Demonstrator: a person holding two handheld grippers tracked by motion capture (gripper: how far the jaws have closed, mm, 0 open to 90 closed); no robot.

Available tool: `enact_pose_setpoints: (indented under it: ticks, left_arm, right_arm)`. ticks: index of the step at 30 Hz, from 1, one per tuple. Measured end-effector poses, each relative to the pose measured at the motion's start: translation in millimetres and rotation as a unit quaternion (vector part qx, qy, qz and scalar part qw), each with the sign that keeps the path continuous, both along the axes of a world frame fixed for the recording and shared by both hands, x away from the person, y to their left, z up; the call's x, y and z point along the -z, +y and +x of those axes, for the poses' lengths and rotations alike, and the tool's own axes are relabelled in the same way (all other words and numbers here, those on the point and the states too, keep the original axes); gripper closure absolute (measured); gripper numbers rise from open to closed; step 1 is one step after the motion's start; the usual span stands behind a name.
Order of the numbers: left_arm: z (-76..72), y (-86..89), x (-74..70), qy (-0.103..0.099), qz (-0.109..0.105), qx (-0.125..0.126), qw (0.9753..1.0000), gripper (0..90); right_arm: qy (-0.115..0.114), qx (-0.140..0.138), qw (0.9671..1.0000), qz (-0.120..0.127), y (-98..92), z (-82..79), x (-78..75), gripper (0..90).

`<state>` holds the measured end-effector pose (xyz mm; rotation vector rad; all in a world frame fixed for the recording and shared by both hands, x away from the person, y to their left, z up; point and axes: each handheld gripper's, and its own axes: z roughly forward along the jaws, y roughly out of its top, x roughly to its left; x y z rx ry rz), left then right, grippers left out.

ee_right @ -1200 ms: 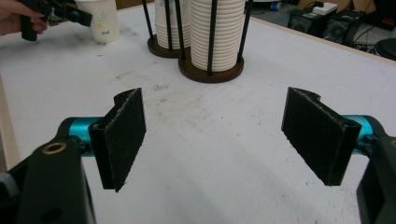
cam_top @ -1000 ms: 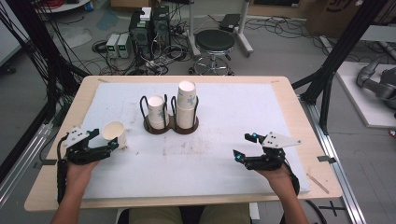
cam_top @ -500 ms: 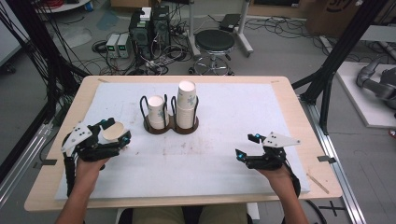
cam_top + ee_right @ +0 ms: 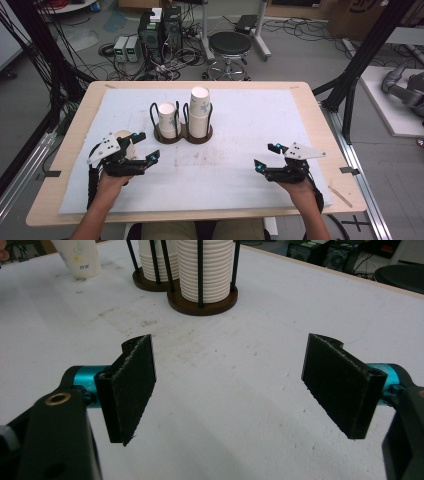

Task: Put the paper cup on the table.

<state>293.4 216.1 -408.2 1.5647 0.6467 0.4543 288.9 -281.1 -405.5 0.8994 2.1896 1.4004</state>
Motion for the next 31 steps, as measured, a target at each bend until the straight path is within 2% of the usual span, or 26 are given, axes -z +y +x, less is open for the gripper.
enact_pose_setpoints:
  ticks: [15, 30, 31]
  left_arm:
    - [-2.2, 3.5, 5.6, 0.007, 0.01, -0.005, 0.9999, 16.2]
    - [1.3, 4.4, 11.5, 0.015, 0.023, -0.013, 0.9996, 16.4]
    - [1.6, 3.8, 12.1, 0.015, 0.023, -0.014, 0.9995, 16.4]
  right_arm:
    - [-0.006, 0.01, 0.9999, 0.003, -2.9, -8.3, -3.3, 22.3]
    - [-0.007, 0.009, 0.9999, 0.003, -4.7, -5.4, -1.2, 22.3]
    - [-0.002, 0.011, 0.9999, 0.005, -5.0, -5.3, -1.1, 22.3]
